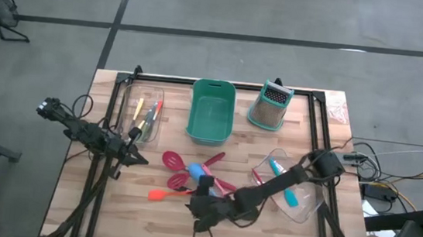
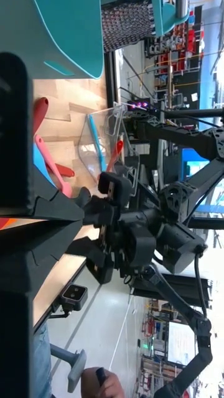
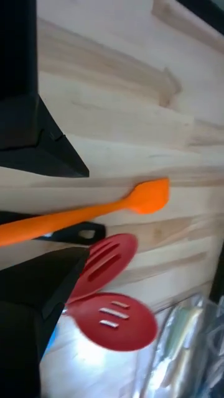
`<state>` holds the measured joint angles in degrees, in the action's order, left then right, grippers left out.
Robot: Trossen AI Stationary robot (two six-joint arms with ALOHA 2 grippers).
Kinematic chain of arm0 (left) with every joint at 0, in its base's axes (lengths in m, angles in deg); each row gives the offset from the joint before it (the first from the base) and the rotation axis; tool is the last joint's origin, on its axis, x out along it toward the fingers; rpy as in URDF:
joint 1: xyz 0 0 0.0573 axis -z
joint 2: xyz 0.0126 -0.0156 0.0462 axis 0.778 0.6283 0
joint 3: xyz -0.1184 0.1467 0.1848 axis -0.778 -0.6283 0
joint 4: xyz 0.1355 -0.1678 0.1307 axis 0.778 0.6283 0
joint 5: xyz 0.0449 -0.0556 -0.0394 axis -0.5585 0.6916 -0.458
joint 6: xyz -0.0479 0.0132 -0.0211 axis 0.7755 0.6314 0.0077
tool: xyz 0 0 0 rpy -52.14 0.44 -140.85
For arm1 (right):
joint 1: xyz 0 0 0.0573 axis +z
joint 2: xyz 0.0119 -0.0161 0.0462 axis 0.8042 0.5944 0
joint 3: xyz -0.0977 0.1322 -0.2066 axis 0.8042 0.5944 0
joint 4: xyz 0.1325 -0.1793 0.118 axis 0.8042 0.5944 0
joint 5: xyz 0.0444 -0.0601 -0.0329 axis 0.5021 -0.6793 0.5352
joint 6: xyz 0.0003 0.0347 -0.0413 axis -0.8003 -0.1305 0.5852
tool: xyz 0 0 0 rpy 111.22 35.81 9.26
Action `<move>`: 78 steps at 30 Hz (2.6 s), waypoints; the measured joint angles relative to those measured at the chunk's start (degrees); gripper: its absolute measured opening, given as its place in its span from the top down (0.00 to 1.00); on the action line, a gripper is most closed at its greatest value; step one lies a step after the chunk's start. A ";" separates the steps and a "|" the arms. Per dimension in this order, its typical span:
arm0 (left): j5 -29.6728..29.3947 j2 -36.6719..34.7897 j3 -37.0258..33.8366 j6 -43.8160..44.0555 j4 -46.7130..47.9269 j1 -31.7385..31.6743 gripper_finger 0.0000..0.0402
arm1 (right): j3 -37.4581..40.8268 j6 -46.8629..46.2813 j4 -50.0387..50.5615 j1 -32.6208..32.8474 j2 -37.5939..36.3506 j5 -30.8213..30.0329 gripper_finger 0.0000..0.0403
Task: Pick & Place Kitchen Items
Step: Put the orange spatula into the bottom transparent bin
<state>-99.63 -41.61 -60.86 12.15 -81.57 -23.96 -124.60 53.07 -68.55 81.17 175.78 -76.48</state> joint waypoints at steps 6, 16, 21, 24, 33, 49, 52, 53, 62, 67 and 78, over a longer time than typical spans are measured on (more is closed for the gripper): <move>0.02 0.00 0.00 0.01 0.02 0.02 0.97 | -2.81 1.82 1.29 -0.93 1.32 2.01 0.49; 0.02 0.00 0.00 -0.02 0.04 0.02 0.97 | -2.11 2.08 2.21 -2.30 1.54 2.37 0.53; 0.02 0.00 0.00 0.00 0.04 0.02 0.97 | -1.13 1.94 2.12 -2.56 1.54 3.30 0.55; 0.02 0.00 0.00 0.00 0.05 0.01 0.97 | -0.17 0.70 2.15 -2.88 1.54 4.00 0.57; 0.02 0.00 0.00 0.01 0.07 0.00 0.97 | 3.43 -0.94 2.05 -3.19 1.58 4.04 0.62; 0.02 0.00 0.00 0.00 0.07 0.01 0.97 | 7.61 -1.08 -2.32 -3.74 1.58 5.23 0.68; 0.02 0.00 0.00 -0.02 0.07 0.00 0.97 | 7.86 -1.14 -2.25 -3.73 1.58 5.51 0.69; 0.02 0.00 0.00 0.01 0.07 0.02 0.97 | 7.86 -1.12 -2.28 -3.73 1.58 5.51 0.70; -0.01 0.00 0.00 0.00 0.07 0.01 0.97 | 8.16 -1.34 -4.18 -4.44 3.65 6.94 0.74; 0.01 0.04 0.00 -0.01 0.00 0.01 0.97 | 7.20 -0.28 -6.36 -4.68 5.40 7.05 0.77; -0.01 0.02 0.00 -0.02 0.00 0.02 0.97 | 3.99 1.57 -3.97 -4.28 5.76 7.93 0.84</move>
<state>-99.63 -41.59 -60.86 12.14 -81.57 -23.94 -120.61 54.64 -72.52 76.89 181.54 -68.54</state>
